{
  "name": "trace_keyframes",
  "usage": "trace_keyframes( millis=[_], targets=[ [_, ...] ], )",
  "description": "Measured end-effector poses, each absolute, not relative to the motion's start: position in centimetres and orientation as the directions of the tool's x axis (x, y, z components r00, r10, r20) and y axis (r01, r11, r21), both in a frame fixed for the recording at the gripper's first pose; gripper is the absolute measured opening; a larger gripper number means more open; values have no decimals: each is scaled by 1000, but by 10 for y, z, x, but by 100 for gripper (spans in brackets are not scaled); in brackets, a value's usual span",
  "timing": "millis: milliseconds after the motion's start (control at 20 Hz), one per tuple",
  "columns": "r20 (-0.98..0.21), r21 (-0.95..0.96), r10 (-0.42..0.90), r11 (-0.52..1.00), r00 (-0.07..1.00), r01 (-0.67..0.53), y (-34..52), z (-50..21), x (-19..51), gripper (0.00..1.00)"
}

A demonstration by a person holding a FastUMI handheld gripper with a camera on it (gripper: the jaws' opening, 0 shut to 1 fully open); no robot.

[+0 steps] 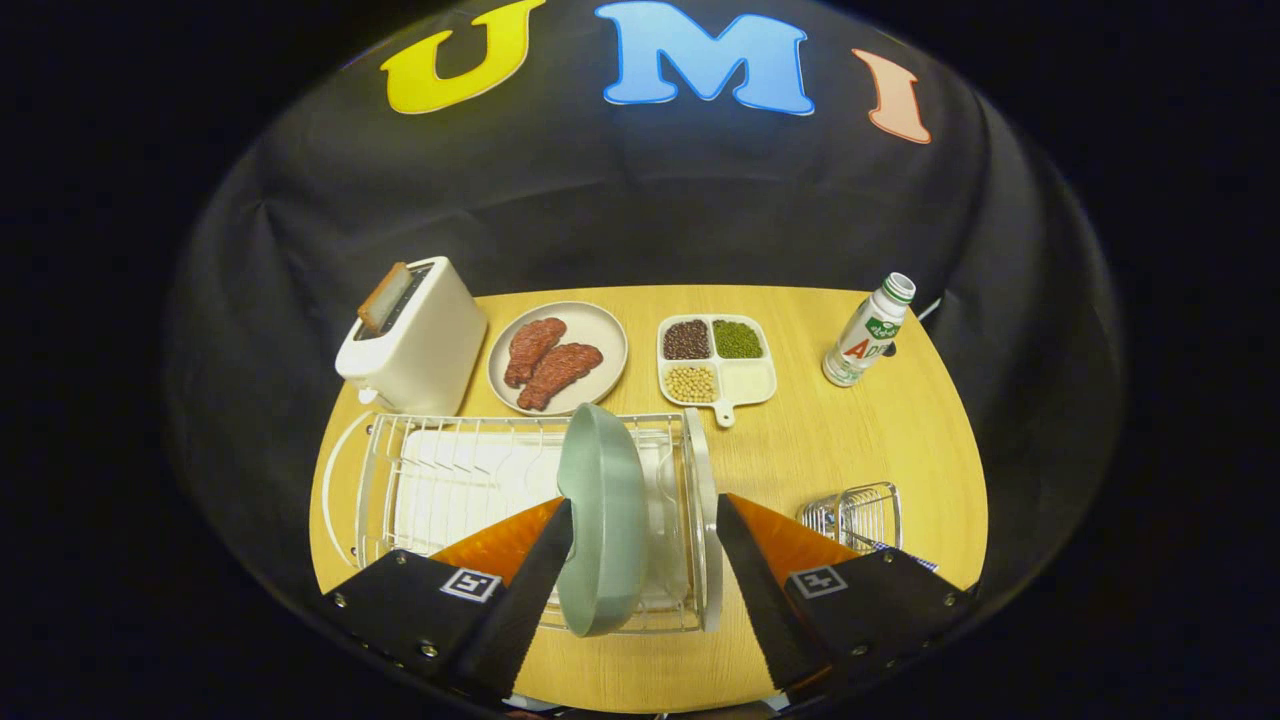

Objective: Take the plate from the dish rack, then take the spoon from the basket and place it into the plate.

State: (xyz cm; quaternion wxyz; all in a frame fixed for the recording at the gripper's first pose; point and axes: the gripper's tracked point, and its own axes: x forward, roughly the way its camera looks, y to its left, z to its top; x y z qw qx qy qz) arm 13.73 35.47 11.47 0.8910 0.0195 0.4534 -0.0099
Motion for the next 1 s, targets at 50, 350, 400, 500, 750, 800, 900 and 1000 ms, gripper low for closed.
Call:
trace_keyframes(
  millis=[50,350,400,500,750,800,900,1000],
  targets=[
    [-819,28,-5,998,574,49,358,110,138,87],
    [-834,-46,-112,990,540,135,354,93,146,56],
    [-842,-60,-149,981,518,185,353,86,143,41],
    [-833,-79,-188,972,521,223,350,88,144,20],
    [-806,-170,-254,964,535,202,358,98,147,11],
    [-798,-192,-272,961,538,201,358,103,148,11],
    [-784,-227,-308,950,538,212,358,113,146,11],
    [-779,-260,-344,938,524,230,356,117,139,11]
  ],
)
